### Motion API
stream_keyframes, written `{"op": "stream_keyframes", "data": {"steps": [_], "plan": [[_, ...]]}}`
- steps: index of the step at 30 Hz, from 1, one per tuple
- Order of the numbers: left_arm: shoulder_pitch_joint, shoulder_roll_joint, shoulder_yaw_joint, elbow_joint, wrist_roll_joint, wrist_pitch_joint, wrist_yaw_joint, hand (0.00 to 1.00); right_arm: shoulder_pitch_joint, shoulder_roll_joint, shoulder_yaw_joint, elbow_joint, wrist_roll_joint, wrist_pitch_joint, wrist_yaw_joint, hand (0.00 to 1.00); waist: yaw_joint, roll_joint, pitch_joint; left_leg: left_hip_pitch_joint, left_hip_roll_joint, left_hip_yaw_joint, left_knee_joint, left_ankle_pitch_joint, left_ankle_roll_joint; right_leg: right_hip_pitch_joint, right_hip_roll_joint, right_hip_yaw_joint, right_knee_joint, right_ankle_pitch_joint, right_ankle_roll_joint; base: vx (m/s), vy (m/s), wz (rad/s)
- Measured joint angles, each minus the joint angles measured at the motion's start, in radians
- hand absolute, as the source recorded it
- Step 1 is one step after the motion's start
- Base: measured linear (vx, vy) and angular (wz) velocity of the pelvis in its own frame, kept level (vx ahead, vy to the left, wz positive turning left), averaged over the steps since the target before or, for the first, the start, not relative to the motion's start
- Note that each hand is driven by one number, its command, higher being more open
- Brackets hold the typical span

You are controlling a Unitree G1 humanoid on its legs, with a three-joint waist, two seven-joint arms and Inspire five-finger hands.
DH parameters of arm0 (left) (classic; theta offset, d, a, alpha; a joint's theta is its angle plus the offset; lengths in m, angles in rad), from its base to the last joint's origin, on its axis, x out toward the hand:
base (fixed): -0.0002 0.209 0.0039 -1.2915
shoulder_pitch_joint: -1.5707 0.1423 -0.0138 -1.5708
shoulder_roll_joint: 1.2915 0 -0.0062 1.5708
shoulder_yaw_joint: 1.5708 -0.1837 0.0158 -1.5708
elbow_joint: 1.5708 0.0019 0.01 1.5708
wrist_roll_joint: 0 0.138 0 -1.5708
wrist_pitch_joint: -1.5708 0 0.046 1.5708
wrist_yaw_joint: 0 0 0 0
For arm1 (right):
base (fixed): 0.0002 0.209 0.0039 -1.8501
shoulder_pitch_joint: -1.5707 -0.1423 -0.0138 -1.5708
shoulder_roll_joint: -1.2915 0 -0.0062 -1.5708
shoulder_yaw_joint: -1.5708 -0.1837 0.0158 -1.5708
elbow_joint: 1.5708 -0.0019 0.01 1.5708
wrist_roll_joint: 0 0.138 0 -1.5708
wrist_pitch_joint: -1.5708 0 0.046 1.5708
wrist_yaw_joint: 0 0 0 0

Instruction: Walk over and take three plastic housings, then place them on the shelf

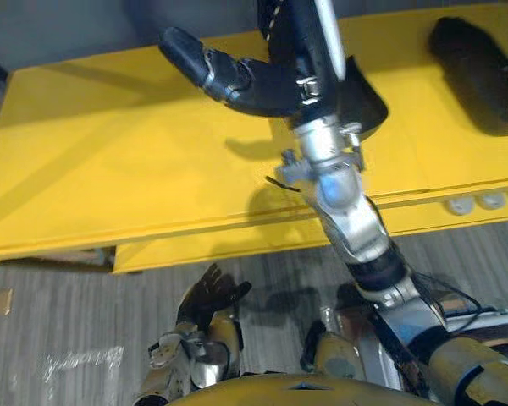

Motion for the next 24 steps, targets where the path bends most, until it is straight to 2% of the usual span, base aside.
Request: {"op": "stream_keyframes", "data": {"steps": [1, 4, 6, 9, 13, 15, 19, 24], "plan": [[0.0, 0.005, 0.005, 0.014, 0.012, 0.003, 0.004, 1.0, 0.016, -0.047, -0.057, -0.035, 0.002, 0.014, 0.028, 1.0, -0.016, -0.009, -0.005, 0.014, 0.001, 0.008, 0.0, -0.006, 0.002, 0.014, 0.005, 0.013, -0.025, 0.015, 0.002, 0.0, 0.025, -0.27], [0.001, 0.015, 0.005, 0.039, 0.044, 0.004, 0.005, 1.0, 0.072, -0.156, -0.211, -0.024, 0.065, 0.063, 0.096, 1.0, -0.031, -0.027, -0.031, 0.026, 0.004, 0.033, -0.001, -0.015, 0.004, 0.015, 0.01, 0.041, -0.053, 0.034, 0.005, -0.07, 0.048, -0.3], [0.003, 0.02, 0.005, 0.048, 0.048, 0.002, 0.005, 1.0, 0.103, -0.199, -0.266, 0.02, 0.117, 0.084, 0.142, 1.0, -0.043, -0.028, -0.033, 0.034, 0.007, 0.047, -0.002, -0.016, 0.006, 0.019, 0.014, 0.055, -0.068, 0.048, 0.004, -0.07, 0.04, -0.22], [0.006, 0.026, 0.002, 0.055, 0.079, -0.001, 0.006, 1.0, 0.156, -0.267, -0.302, 0.108, 0.184, 0.11, 0.244, 1.0, -0.065, -0.026, -0.035, 0.037, 0.014, 0.058, -0.003, -0.015, 0.008, 0.022, 0.025, 0.071, -0.092, 0.071, 0.002, -0.04, 0.02, -0.18], [0.007, 0.031, -0.006, 0.055, 0.086, -0.004, 0.011, 1.0, 0.224, -0.319, -0.309, 0.257, 0.216, 0.129, 0.358, 1.0, -0.069, -0.028, -0.039, 0.037, 0.021, 0.064, -0.003, -0.014, 0.008, 0.028, 0.034, 0.075, -0.114, 0.088, 0.0, -0.01, 0.002, -0.06], [0.007, 0.031, -0.007, 0.055, 0.094, -0.006, 0.036, 1.0, 0.232, -0.324, -0.31, 0.324, 0.216, 0.129, 0.38, 1.0, -0.068, -0.03, -0.04, 0.036, 0.02, 0.064, -0.003, -0.013, 0.009, 0.028, 0.034, 0.075, -0.113, 0.089, 0.0, 0.0, 0.0, 0.0], [0.006, 0.029, -0.012, 0.066, 0.127, -0.005, 0.163, 1.0, 0.238, -0.324, -0.326, 0.376, 0.244, 0.126, 0.397, 1.0, -0.066, -0.031, -0.041, 0.026, 0.019, 0.058, -0.002, -0.011, 0.011, 0.029, 0.034, 0.073, -0.113, 0.092, -0.002, 0.01, -0.001, 0.03], [0.006, 0.029, -0.001, 0.078, 0.134, 0.002, 0.225, 1.0, 0.241, -0.321, -0.349, 0.457, 0.244, 0.114, 0.376, 1.0, -0.057, -0.035, -0.041, 0.005, 0.017, 0.029, -0.002, -0.003, 0.015, 0.026, 0.034, 0.046, -0.113, 0.091, -0.003, -0.01, -0.004, 0.17]]}}
